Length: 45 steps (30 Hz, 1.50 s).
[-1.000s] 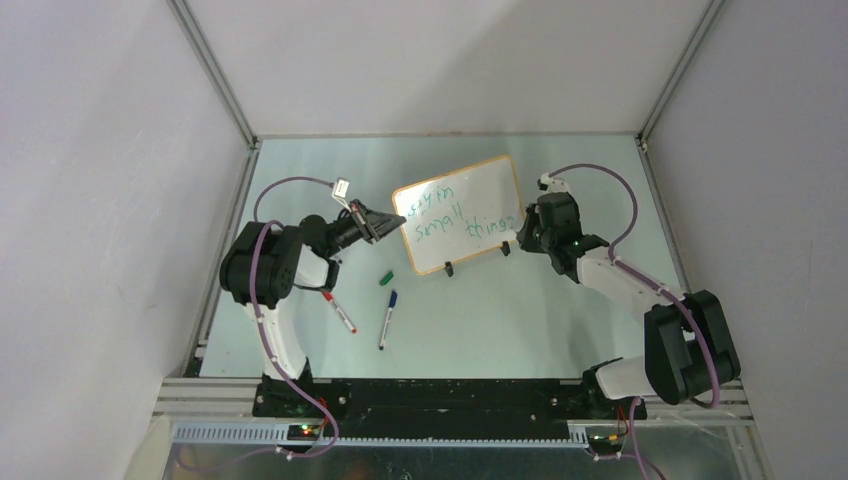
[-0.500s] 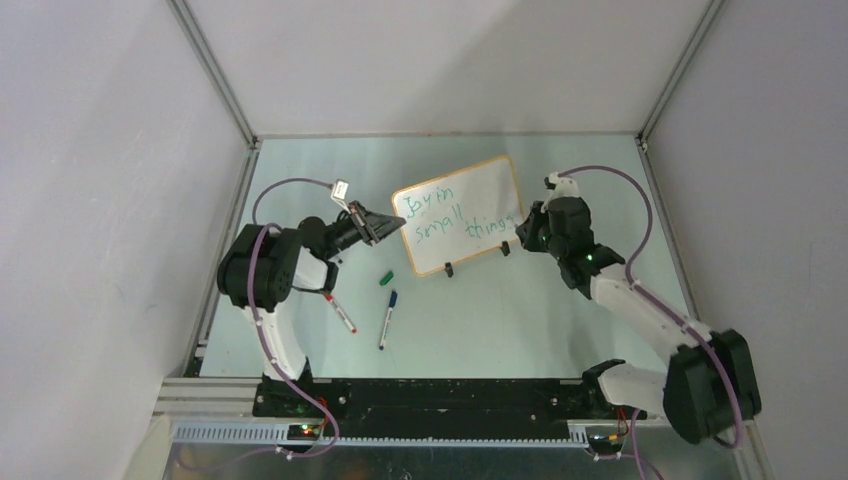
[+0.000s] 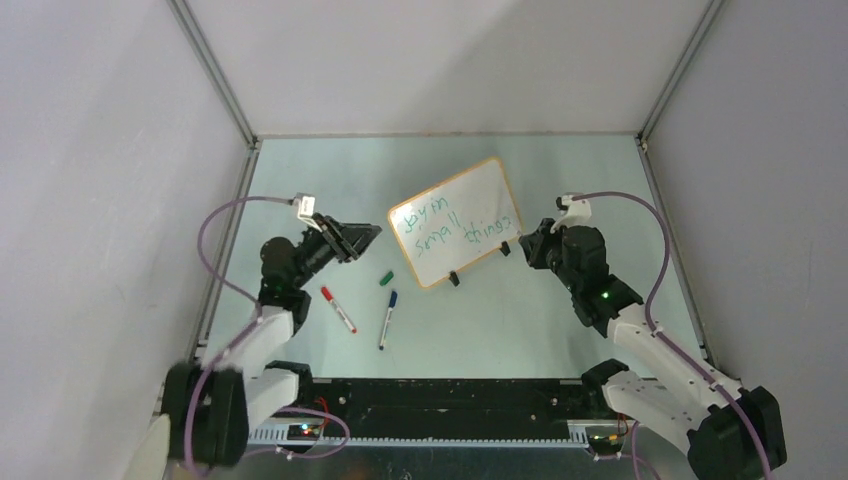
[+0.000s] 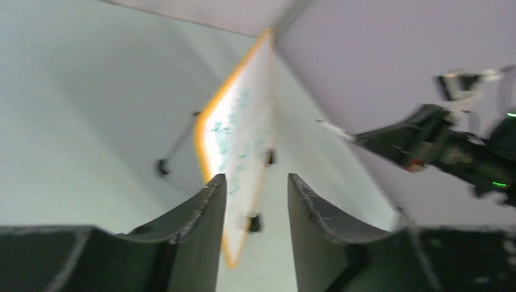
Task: Write a sentence on the whiteboard
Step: Write a sentence on the whiteboard, then pick up the pen cap from the center of the board.
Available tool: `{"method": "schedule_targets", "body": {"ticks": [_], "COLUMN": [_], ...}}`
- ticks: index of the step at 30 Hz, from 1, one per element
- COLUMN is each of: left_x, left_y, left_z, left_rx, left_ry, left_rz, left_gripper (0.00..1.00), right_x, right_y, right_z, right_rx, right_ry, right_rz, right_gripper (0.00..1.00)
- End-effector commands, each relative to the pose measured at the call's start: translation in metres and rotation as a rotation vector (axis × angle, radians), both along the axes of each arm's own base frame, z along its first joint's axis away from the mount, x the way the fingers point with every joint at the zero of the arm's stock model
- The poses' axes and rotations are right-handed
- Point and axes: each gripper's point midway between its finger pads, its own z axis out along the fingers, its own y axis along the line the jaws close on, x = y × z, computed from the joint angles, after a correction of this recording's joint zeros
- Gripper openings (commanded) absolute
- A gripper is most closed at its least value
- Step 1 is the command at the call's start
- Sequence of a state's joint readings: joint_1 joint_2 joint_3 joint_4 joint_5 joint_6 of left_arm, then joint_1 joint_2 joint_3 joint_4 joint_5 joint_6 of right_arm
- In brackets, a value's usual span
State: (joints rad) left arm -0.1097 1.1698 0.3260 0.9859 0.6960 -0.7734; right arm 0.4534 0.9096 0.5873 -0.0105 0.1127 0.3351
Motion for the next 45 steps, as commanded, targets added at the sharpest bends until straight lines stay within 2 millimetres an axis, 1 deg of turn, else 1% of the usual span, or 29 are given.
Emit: {"method": "schedule_targets", "body": {"ticks": [1, 2, 3, 4, 6, 8, 10, 11, 12, 13, 14, 15, 19, 21, 22, 23, 24, 27, 28, 29, 31, 35, 36, 37, 38, 39, 40, 44, 45], "left_x": [-0.002, -0.011, -0.015, -0.023, -0.028, -0.031, -0.030, -0.031, -0.028, -0.029, -0.027, -0.028, -0.033, -0.037, -0.036, -0.040, -0.036, -0.039, -0.042, -0.039, -0.037, -0.032, -0.036, -0.034, -0.033, -0.031, -0.028, -0.022, -0.022], "left_y": [0.046, 0.059, 0.062, 0.070, 0.085, 0.088, 0.086, 0.085, 0.085, 0.086, 0.086, 0.086, 0.104, 0.114, 0.120, 0.119, 0.122, 0.111, 0.111, 0.112, 0.104, 0.064, 0.056, 0.045, 0.052, 0.046, 0.048, 0.026, 0.023], "left_z": [-0.030, -0.018, -0.011, 0.000, 0.001, -0.002, -0.011, -0.040, -0.038, -0.065, -0.062, -0.075, -0.073, -0.077, -0.077, -0.086, -0.080, -0.077, -0.085, -0.073, -0.065, -0.061, -0.081, -0.074, -0.089, -0.087, -0.095, -0.104, -0.112], "left_rx": [0.353, 0.396, 0.425, 0.424, 0.383, 0.297, 0.272, 0.332, 0.347, 0.406, 0.431, 0.459, 0.454, 0.385, 0.278, 0.238, 0.187, 0.182, 0.223, 0.250, 0.298, 0.444, 0.538, 0.611, 0.705, 0.763, 0.805, 0.826, 0.848], "left_ry": [0.110, 0.098, 0.062, 0.028, 0.013, 0.003, 0.087, 0.210, 0.246, 0.365, 0.375, 0.429, 0.425, 0.440, 0.483, 0.493, 0.464, 0.451, 0.490, 0.462, 0.434, 0.339, 0.391, 0.347, 0.383, 0.345, 0.353, 0.320, 0.339], "left_rz": [0.282, 0.352, 0.365, 0.407, 0.508, 0.551, 0.543, 0.519, 0.518, 0.501, 0.492, 0.486, 0.599, 0.680, 0.740, 0.728, 0.732, 0.644, 0.636, 0.630, 0.591, 0.428, 0.388, 0.352, 0.381, 0.361, 0.370, 0.263, 0.237], "left_gripper": [0.44, 0.48, 0.86, 0.93, 0.99, 0.99, 1.00, 0.99, 0.99, 0.99, 0.99, 0.99, 0.99, 0.99, 0.99, 0.99, 0.99, 1.00, 0.99, 0.99, 0.99, 0.97, 0.95, 0.91, 0.88, 0.83, 0.82, 0.77, 0.76], "right_x": [0.002, 0.001, 0.001, 0.000, -0.001, -0.002, -0.004, -0.005, -0.006, -0.007, -0.008, -0.009, -0.011, -0.013, -0.013, -0.013, -0.013, -0.014, -0.014, -0.014, -0.015, -0.016, -0.016, -0.016, -0.016, -0.016, -0.015, -0.015, -0.014], "right_y": [0.000, -0.001, 0.000, 0.000, 0.000, 0.000, -0.001, -0.002, -0.003, -0.004, -0.004, -0.005, -0.007, -0.007, -0.006, -0.006, -0.006, -0.007, -0.006, -0.007, -0.007, -0.008, -0.008, -0.008, -0.007, -0.007, -0.007, -0.006, -0.005], "right_z": [0.013, 0.011, 0.010, 0.011, 0.012, 0.014, 0.015, 0.018, 0.016, 0.019, 0.018, 0.021, 0.023, 0.024, 0.025, 0.024, 0.025, 0.023, 0.024, 0.024, 0.026, 0.028, 0.028, 0.027, 0.027, 0.026, 0.025, 0.023, 0.023], "right_rx": [0.006, 0.006, 0.007, 0.011, 0.013, 0.015, 0.017, 0.023, 0.023, 0.030, 0.030, 0.037, 0.043, 0.048, 0.052, 0.050, 0.054, 0.052, 0.055, 0.056, 0.058, 0.062, 0.062, 0.062, 0.063, 0.065, 0.064, 0.067, 0.067], "right_ry": [-0.074, -0.074, -0.075, -0.083, -0.092, -0.098, -0.105, -0.117, -0.116, -0.130, -0.131, -0.143, -0.155, -0.160, -0.166, -0.165, -0.170, -0.170, -0.172, -0.174, -0.179, -0.186, -0.185, -0.183, -0.182, -0.181, -0.179, -0.173, -0.172], "right_rz": [-0.013, -0.014, -0.012, -0.013, -0.014, -0.016, -0.018, -0.021, -0.021, -0.023, -0.023, -0.024, -0.028, -0.023, -0.022, -0.021, -0.020, -0.020, -0.019, -0.018, -0.020, -0.019, -0.018, -0.018, -0.016, -0.015, -0.015, -0.011, -0.009], "right_gripper": [0.00, 0.00, 0.00, 0.00, 0.00, 0.00, 0.00, 0.00, 0.00, 0.00, 0.00, 0.00, 0.00, 0.00, 0.00, 0.00, 0.00, 0.00, 0.00, 0.00, 0.00, 0.00, 0.00, 0.00, 0.00, 0.00, 0.00, 0.00, 0.00]}}
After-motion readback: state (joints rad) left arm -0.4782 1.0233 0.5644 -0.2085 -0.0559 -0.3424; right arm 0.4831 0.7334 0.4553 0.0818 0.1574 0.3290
